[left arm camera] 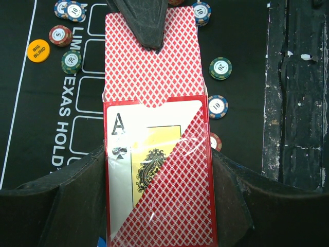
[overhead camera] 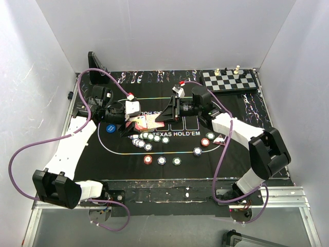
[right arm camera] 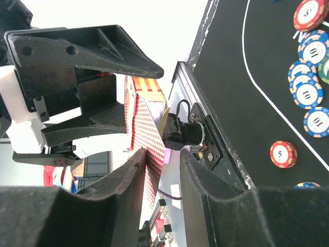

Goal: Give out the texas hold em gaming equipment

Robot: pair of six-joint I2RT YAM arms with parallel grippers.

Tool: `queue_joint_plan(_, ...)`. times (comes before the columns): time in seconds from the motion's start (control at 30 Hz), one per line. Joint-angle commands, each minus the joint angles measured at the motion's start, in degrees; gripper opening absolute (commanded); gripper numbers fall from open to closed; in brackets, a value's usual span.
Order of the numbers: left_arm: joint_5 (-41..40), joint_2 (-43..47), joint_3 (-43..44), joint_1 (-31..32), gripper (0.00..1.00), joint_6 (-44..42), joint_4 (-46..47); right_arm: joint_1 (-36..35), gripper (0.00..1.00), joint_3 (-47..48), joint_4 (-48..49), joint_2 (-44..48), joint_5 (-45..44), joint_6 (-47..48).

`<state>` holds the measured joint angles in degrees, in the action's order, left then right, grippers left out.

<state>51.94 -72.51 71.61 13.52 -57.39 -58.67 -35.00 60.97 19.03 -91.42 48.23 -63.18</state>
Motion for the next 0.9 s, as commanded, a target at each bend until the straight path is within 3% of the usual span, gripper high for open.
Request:
queue_joint_plan(0.0,3.69,2.9,-0.07,0.28,0.0,0.26,1.19,0.99,0.4,-0.94,-1.71,3.44,0.2,2.53)
queue_joint_plan(0.37,3.78,2.73,-0.07,0.19,0.0,0.17,1.02,2.48,0.36,-1.12,-4.08,5.28,0.11,4.2)
queue_joint_plan(0.87,2.99,3.08,-0.6,0.19,0.0,-0.45,0.23,6.0,0.1,0.64,-5.41,8.97,2.66,3.33)
